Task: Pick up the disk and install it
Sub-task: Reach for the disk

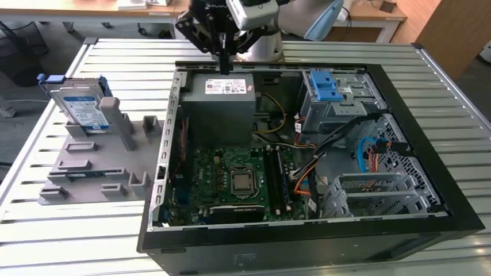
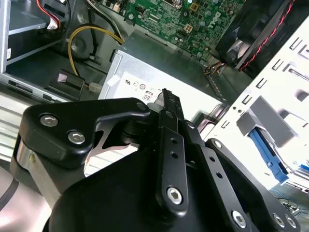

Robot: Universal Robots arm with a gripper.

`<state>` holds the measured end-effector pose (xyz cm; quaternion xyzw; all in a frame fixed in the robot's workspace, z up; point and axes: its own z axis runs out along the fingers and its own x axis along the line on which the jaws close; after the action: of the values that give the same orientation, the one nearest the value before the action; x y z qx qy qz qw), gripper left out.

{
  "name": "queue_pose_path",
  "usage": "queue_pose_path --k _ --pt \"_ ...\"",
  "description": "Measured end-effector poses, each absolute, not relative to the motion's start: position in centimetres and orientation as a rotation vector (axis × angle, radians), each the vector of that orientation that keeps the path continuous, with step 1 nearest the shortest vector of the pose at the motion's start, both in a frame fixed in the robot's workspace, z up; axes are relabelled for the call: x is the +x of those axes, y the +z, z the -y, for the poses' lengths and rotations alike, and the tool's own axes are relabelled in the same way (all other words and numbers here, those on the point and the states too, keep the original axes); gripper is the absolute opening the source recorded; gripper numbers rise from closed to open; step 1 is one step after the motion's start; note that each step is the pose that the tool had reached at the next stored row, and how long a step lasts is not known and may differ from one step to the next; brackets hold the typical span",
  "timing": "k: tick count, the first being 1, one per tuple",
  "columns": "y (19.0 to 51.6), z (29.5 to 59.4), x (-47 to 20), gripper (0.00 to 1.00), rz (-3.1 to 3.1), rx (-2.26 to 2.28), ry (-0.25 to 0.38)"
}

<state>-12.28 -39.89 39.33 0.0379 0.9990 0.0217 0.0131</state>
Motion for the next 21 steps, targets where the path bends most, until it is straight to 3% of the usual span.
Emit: queue_pose_path --k 21 --pt "38.6 39.8 -14.8 0.11 -3.113 0.118 0.068"
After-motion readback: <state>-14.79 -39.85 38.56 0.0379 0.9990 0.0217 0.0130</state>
